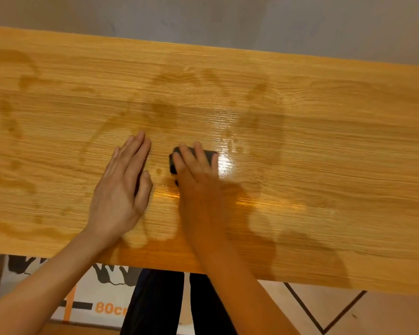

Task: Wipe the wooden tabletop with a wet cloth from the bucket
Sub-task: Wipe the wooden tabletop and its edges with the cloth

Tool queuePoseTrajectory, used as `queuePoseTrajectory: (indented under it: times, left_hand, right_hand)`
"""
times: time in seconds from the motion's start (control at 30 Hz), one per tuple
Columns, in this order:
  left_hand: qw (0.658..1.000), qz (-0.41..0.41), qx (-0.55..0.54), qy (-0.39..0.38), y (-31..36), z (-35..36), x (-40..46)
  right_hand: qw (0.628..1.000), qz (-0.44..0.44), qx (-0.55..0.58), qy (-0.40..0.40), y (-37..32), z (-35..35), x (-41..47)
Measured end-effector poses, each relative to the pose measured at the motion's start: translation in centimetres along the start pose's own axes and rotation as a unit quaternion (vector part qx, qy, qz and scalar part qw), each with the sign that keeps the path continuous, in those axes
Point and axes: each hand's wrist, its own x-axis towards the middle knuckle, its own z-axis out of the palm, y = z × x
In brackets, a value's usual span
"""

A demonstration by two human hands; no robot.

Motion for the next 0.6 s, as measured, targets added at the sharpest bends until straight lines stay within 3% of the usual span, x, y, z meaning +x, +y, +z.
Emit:
queuePoseTrajectory:
  times: [0.13, 0.23, 0.33, 0.47, 0.6]
  left_hand:
    - [1.000, 0.004, -0.008, -0.005, -0.1, -0.1, 0.0]
    - [1.000, -0.005, -0.022, -0.001, -0.1, 0.0, -0.1]
    - [0.999, -0.002, -0.031, 0.008, -0.2, -0.1, 0.1]
    - [0.999, -0.020, -0.035, -0.006, -0.1, -0.3, 0.4]
    - [0.998, -0.002, -0.052, -0.020, -0.2, -0.6, 0.1]
  right_hand:
    - [0.996, -0.035, -0.072, -0.032, 3.9, -3.2, 0.1]
    - [0.993, 0.098, 0.021, 0.066, 8.5, -7.9, -2.6]
    - [0.972, 0.189, 0.027, 0.135, 7.6, -7.4, -2.1]
    - [0.987, 0.102, -0.032, 0.122, 3.0, -0.9, 2.9]
    - [0.998, 0.013, 0.027, 0.059, -0.3, 1.6, 5.3]
